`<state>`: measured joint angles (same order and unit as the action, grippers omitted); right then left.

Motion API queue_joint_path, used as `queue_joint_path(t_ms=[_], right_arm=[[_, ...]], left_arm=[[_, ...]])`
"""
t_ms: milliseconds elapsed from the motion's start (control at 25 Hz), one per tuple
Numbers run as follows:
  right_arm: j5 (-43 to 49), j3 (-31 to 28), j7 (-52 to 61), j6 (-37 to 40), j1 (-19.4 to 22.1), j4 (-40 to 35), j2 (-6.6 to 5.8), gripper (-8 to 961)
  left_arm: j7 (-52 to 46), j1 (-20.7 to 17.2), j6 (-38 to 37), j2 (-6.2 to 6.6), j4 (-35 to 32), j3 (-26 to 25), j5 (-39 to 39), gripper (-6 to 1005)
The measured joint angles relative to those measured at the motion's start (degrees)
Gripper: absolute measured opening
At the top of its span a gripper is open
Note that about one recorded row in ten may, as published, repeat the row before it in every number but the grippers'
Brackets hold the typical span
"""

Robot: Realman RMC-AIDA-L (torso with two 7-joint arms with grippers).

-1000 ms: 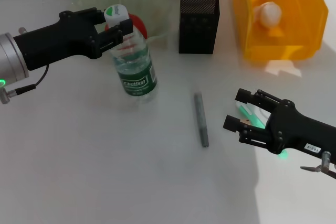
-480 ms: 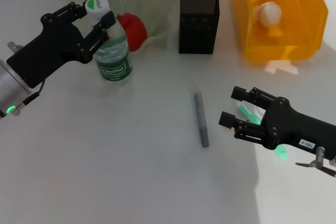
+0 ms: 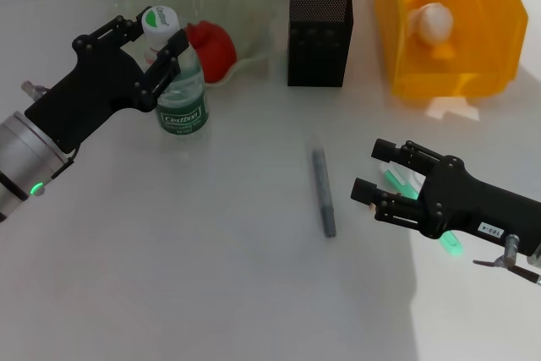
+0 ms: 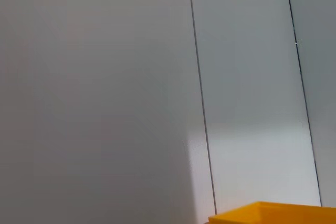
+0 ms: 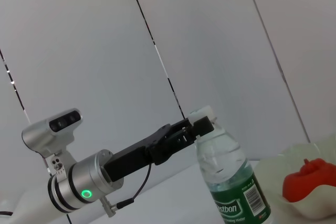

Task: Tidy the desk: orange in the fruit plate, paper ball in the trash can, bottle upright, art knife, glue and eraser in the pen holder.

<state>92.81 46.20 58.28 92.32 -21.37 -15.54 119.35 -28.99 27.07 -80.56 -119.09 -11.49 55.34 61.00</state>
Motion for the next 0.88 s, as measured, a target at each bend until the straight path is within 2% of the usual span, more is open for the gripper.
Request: queue_joint_path(t_ms=[320,520,640,720,760,800,880], right_arm=[[0.0,-0.1,0.0,-0.5,0.3,0.0,0.01,832],[0.0,-0.1,0.0,-0.7,0.4,0.0,0.01,831],[-0.8,-0.1,0.0,-0.4,0.5,0.0,0.01,831],[-1.5,-0.1,0.0,-0.1,0.6,0.0,0.01,831],[-3.9,-0.1,0.1,0.9,1.0,-0.1,-0.08,831],[-3.9,-0.1,0.1,0.9,1.0,-0.1,-0.08,831],[-7.3,-0.3,1.7,2.8,1.6,-1.3,-0.37,831]], left_arm=[[0.2,0.1,1.1,-0.08,0.8,0.0,-1.6,446],[-0.2,-0.4,-1.6,-0.09,1.0,0.0,-3.8,616],[-0.6,-1.7,-7.7,0.0,1.0,0.0,-7.8,700],[-3.5,-3.3,-14.0,0.32,0.1,-0.1,-11.0,755],[-11.2,-5.2,-17.9,0.97,-4.0,0.4,-11.3,783],[-11.2,-5.2,-17.9,0.97,-4.0,0.4,-11.3,783],[-21.0,-6.6,-18.1,2.35,-9.5,1.8,-7.9,783]])
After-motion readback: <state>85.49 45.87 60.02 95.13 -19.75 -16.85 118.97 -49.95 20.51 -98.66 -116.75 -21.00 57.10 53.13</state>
